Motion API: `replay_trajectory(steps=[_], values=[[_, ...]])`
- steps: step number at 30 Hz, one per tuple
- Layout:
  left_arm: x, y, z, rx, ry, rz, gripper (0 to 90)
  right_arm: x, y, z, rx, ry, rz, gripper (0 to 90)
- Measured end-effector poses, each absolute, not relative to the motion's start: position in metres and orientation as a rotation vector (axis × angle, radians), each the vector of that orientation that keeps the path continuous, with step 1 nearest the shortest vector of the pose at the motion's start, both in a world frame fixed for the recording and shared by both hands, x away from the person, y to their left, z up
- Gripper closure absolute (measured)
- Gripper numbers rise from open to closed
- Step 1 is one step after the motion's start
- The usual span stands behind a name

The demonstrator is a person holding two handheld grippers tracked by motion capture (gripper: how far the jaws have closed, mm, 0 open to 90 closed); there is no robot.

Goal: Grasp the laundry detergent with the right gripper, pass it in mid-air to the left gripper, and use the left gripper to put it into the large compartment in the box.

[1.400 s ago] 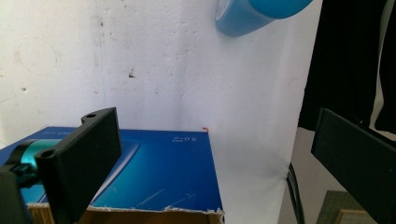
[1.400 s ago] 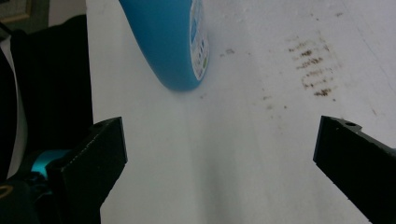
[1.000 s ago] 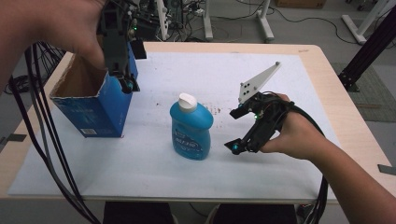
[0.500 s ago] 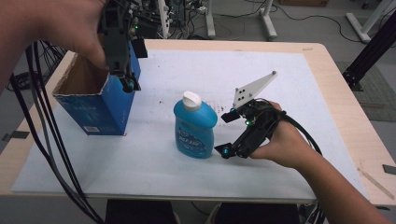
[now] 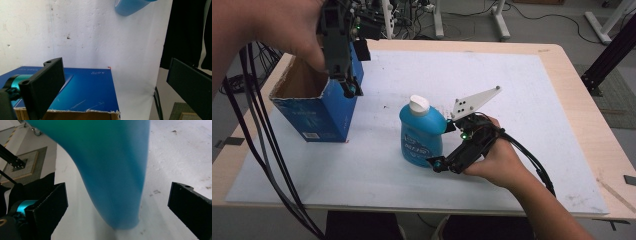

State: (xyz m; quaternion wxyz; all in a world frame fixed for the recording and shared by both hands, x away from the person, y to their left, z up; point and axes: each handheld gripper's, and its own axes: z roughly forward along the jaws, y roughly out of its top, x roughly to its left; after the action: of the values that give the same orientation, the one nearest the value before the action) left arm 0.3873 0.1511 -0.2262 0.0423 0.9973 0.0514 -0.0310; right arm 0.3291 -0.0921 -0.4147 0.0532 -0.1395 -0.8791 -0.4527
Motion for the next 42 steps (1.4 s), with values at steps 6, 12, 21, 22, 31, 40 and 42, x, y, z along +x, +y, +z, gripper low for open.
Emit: replay_trajectory(steps=[6,12,21,22,31,40,42], values=[[0.387,0.153,-0.227,3.048,0.154,-0.093,1.7,0.328,-0.086,-0.419,-0.455,-2.644,-1.44,1.8],[0.387,0.156,-0.226,3.036,0.16,-0.09,1.7,0.325,-0.081,-0.424,-0.474,-2.622,-1.523,1.9],[0.387,0.161,-0.226,3.032,0.181,-0.084,1.7,0.323,-0.075,-0.43,-0.493,-2.611,-1.61,7.4],[0.387,0.162,-0.226,3.035,0.182,-0.084,1.7,0.322,-0.075,-0.43,-0.493,-2.61,-1.619,8.6],[0.387,0.16,-0.228,3.041,0.181,-0.092,1.7,0.322,-0.074,-0.432,-0.512,-2.602,-1.656,13.0],[0.388,0.157,-0.229,3.044,0.171,-0.093,1.7,0.32,-0.074,-0.433,-0.516,-2.592,-1.702,17.0],[0.388,0.157,-0.229,3.046,0.176,-0.094,1.7,0.32,-0.074,-0.433,-0.514,-2.59,-1.711,17.1]])
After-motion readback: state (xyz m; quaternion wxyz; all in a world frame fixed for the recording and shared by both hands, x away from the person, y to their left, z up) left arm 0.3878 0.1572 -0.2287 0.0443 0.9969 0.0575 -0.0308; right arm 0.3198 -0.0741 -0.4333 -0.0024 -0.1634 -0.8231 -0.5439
